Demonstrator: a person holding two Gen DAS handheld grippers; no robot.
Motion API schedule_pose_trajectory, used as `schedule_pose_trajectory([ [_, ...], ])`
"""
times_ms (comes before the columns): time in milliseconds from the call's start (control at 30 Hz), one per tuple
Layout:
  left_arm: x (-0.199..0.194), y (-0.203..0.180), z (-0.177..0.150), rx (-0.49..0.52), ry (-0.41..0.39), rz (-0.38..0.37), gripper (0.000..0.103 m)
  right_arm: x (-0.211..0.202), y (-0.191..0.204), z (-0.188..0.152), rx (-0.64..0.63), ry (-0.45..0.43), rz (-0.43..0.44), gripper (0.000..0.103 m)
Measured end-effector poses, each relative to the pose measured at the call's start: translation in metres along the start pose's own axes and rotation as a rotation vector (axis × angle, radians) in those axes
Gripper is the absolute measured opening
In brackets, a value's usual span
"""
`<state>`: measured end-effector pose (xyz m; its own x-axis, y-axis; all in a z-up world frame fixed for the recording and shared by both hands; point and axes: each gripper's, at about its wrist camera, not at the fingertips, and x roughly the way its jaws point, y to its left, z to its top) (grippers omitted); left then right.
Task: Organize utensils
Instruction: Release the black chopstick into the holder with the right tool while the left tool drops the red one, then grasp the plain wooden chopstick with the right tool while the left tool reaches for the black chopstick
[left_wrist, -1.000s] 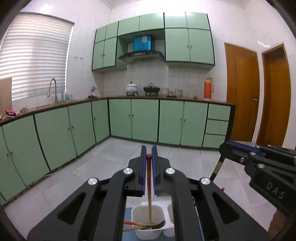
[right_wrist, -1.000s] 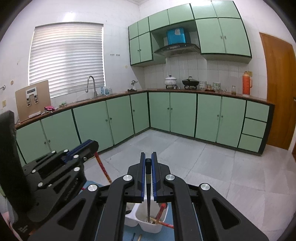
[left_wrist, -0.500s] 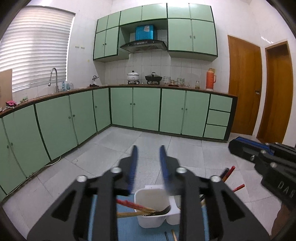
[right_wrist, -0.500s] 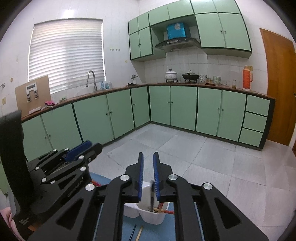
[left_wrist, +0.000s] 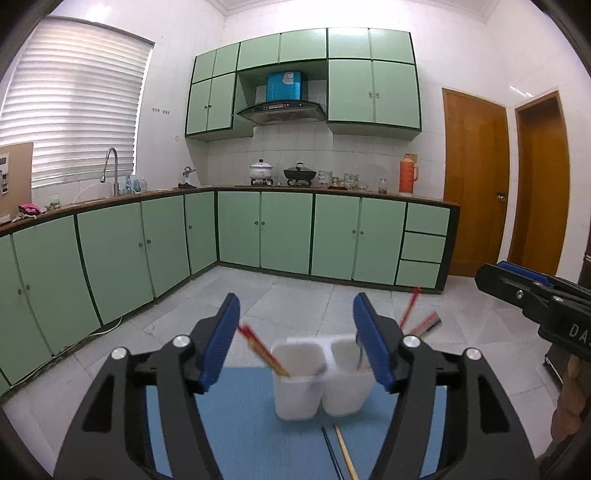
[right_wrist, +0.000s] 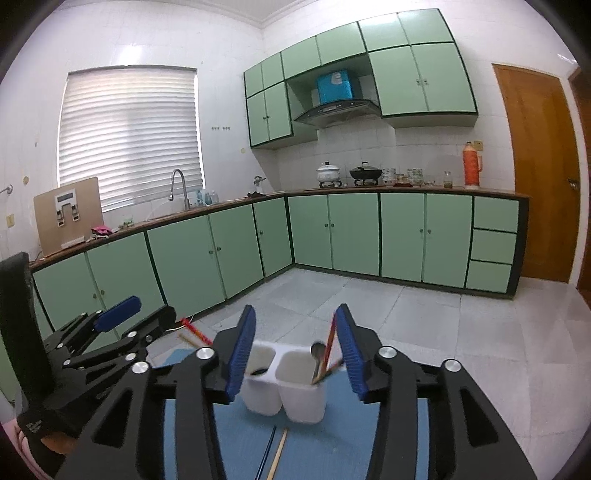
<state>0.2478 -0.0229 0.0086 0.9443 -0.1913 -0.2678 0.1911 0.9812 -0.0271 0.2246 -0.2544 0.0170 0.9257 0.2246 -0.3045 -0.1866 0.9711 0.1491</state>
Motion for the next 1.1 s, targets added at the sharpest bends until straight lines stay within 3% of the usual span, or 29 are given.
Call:
schedule_pose_trajectory([
  [333,-0.043,0.003,-0.069,-0.021,0.121,-0.007,0.086,-0.033,0.002,-0.074,0.066,0.083,-0.04,0.068],
  [567,-0.049,0.019,-0.121,-0.03,0.256,0.013,0.091,-0.038,0.001,-0.128,0.125,0.184,-0.089,0.092],
  [667,-0.05,0.024,-0.144,-0.03,0.315,0.02,0.092,-0.039,0.003,-0.149,0.117,0.234,-0.114,0.097],
  [967,-0.052,0.035,-0.186,-0.034,0.381,0.055,0.094,-0.037,0.017,-0.191,0.088,0.32,-0.126,0.097],
  [1100,-0.052,0.034,-0.194,-0.022,0.378,0.072,0.094,-0.031,0.028,-0.203,0.051,0.356,-0.116,0.087],
])
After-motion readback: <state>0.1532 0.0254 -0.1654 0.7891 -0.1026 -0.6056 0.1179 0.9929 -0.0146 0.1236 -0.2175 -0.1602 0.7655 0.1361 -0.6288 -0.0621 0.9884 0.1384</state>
